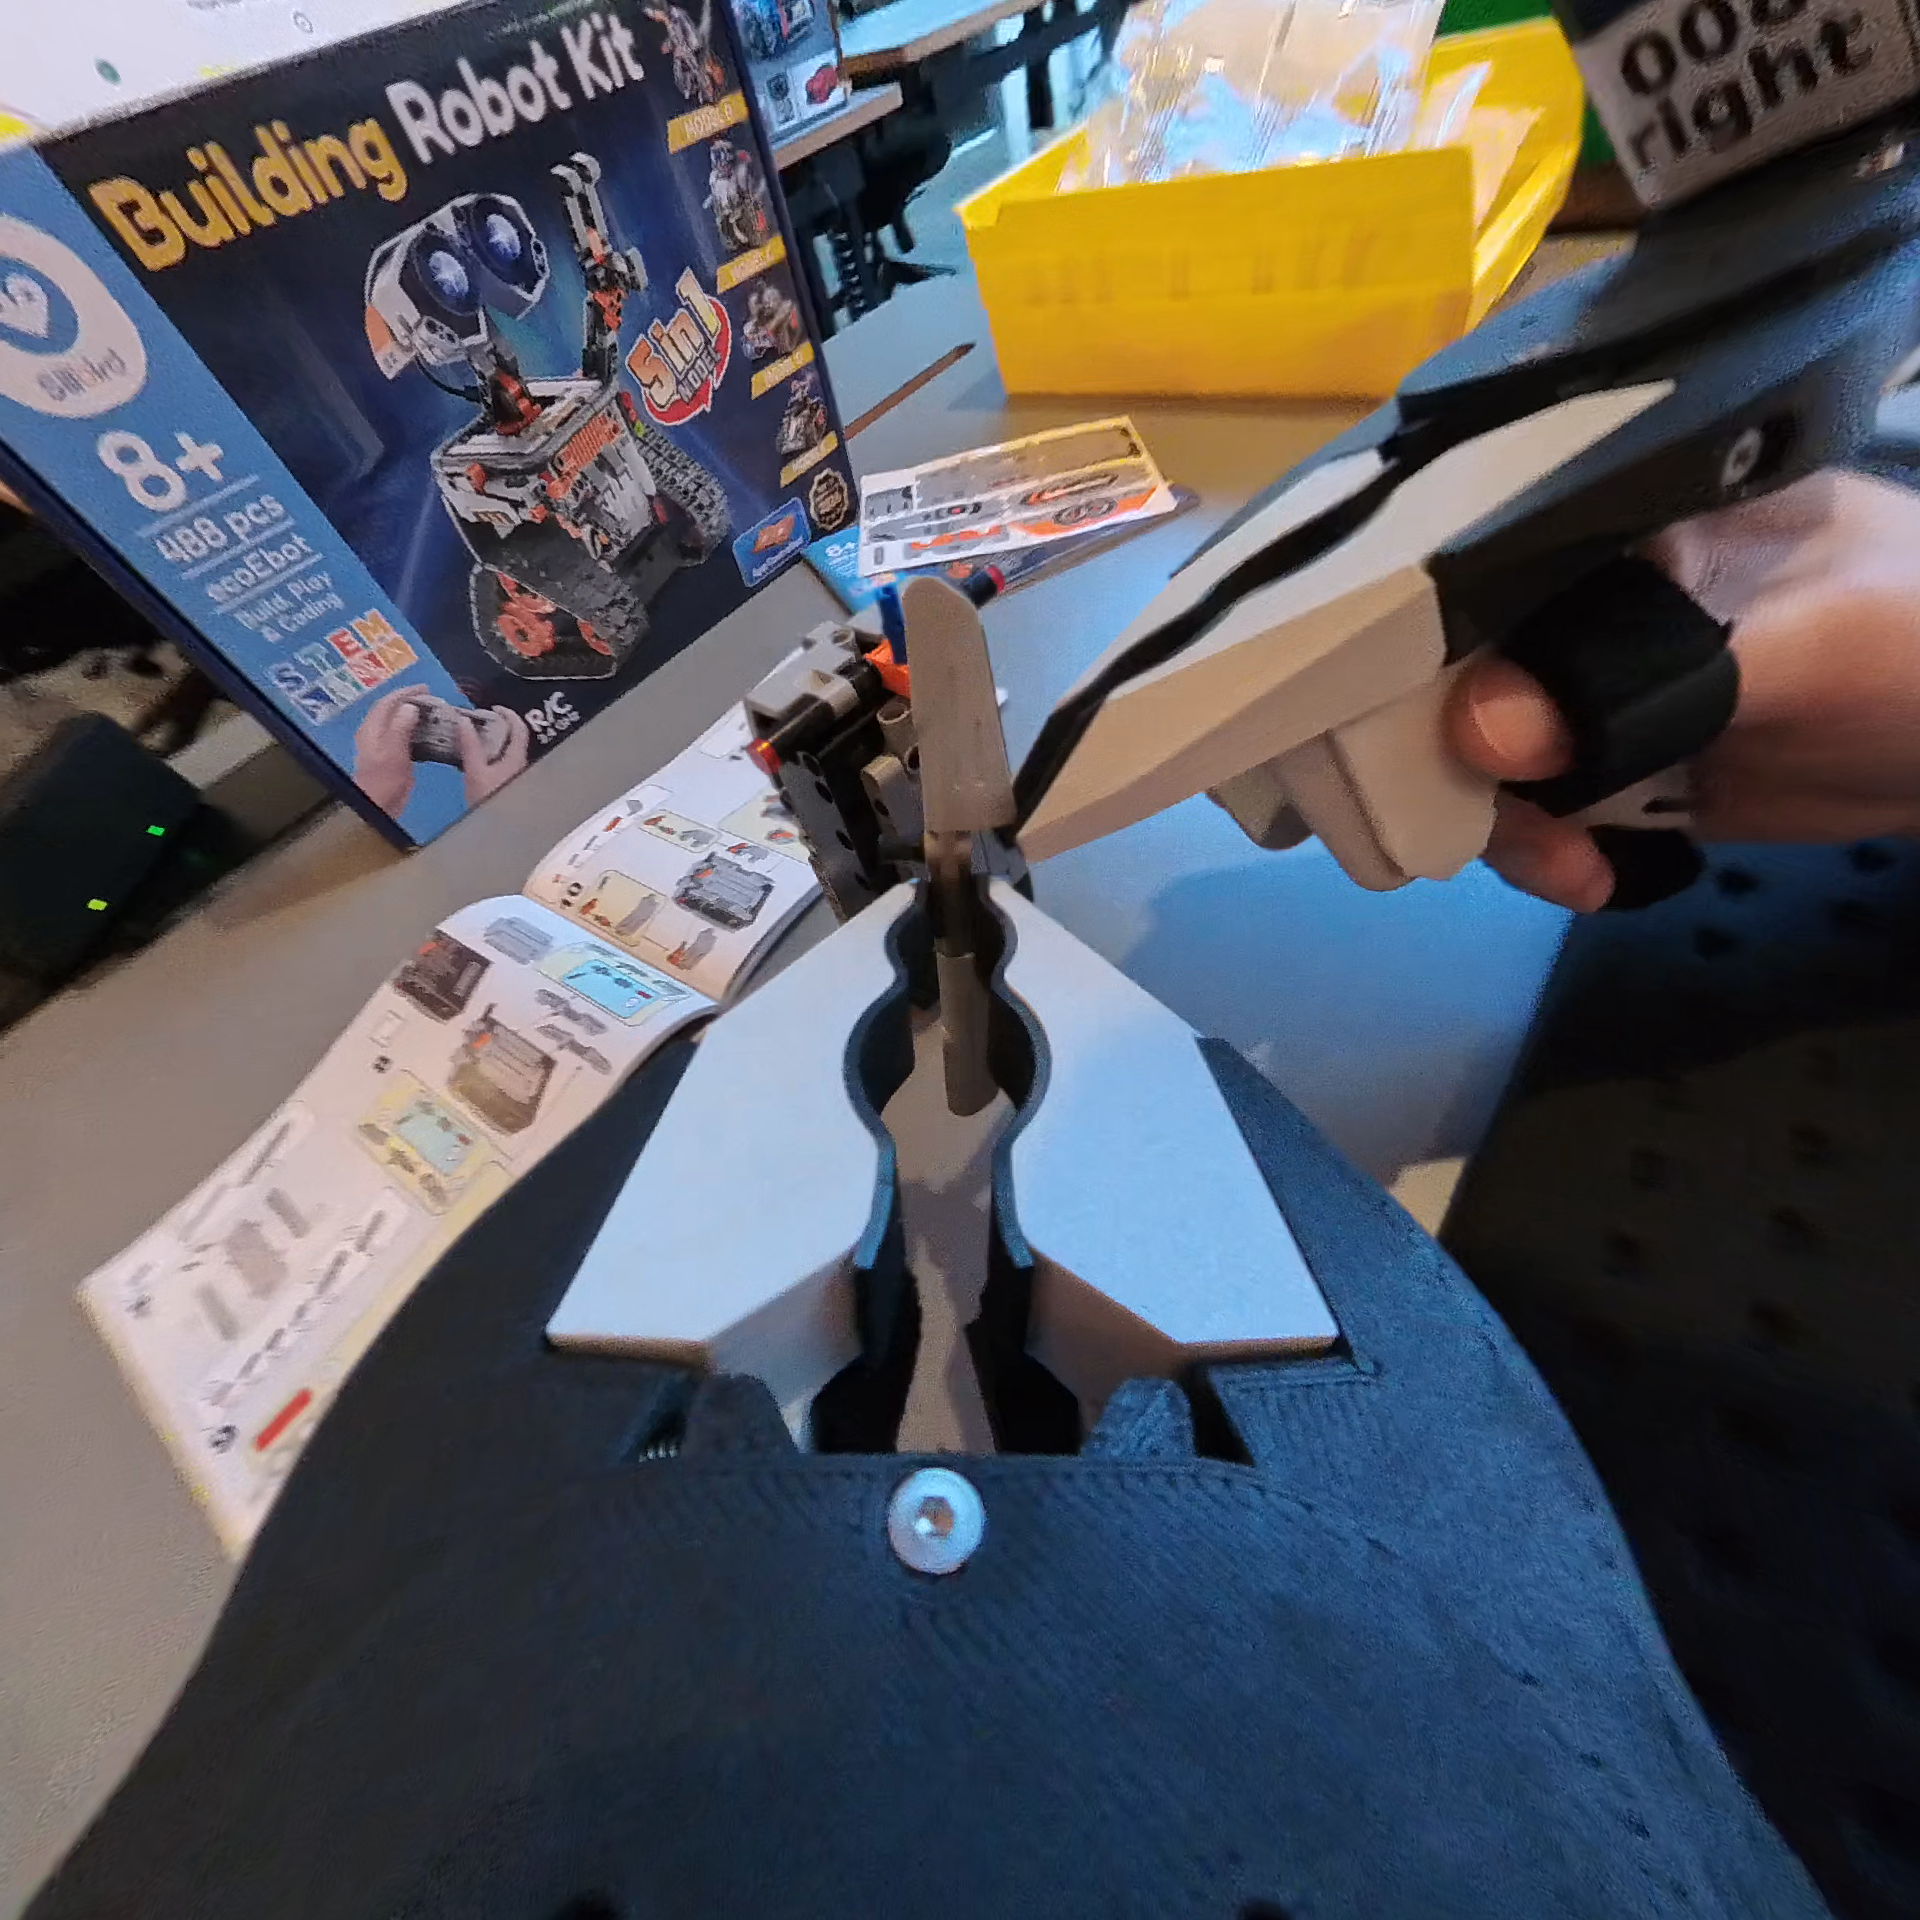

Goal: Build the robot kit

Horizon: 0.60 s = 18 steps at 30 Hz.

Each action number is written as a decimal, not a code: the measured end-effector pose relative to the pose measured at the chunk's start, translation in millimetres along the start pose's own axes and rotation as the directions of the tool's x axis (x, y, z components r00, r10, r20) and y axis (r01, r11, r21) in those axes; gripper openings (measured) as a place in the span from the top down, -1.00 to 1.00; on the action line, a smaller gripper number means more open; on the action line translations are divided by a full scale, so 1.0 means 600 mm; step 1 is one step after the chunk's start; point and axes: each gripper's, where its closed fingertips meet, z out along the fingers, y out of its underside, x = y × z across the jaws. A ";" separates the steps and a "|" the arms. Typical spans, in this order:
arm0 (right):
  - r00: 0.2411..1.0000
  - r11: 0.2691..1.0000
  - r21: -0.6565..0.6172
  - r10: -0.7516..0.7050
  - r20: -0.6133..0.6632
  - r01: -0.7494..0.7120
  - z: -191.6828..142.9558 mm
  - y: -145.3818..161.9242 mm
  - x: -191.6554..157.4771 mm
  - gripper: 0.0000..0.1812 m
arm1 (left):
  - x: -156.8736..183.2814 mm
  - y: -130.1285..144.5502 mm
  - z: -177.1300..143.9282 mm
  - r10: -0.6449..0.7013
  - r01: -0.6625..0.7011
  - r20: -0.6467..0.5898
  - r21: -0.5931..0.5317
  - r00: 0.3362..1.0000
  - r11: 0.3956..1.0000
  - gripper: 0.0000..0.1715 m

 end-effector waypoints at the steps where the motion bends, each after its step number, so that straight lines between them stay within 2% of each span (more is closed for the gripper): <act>1: 0.999 1.000 0.009 -0.027 -0.016 0.027 -0.003 -0.002 0.003 0.92 | -0.003 0.000 -0.002 -0.039 0.040 -0.020 0.014 0.999 0.999 0.94; 6: 0.989 0.991 0.035 -0.124 -0.082 0.128 -0.021 -0.007 0.019 0.91 | -0.050 0.003 -0.032 -0.212 0.216 -0.053 0.082 0.976 0.973 0.94; 9: 0.987 0.990 0.027 -0.138 -0.084 0.141 -0.026 0.005 0.024 0.92 | -0.047 -0.031 -0.062 -0.307 0.366 -0.289 0.179 0.907 0.913 0.94; 11: 0.990 0.991 0.017 -0.128 -0.058 0.130 -0.022 0.012 0.018 0.92 | -0.047 -0.065 -0.092 -0.363 0.515 -0.474 0.241 0.802 0.823 0.95; 13: 0.989 0.990 0.003 -0.140 -0.046 0.140 -0.017 0.016 0.014 0.92 | -0.051 -0.074 -0.108 -0.381 0.591 -0.569 0.241 0.729 0.770 0.95; 18: 0.981 0.982 -0.007 -0.189 -0.034 0.189 -0.012 0.021 0.005 0.92 | -0.055 -0.055 -0.111 -0.344 0.511 -0.491 0.258 0.800 0.820 0.95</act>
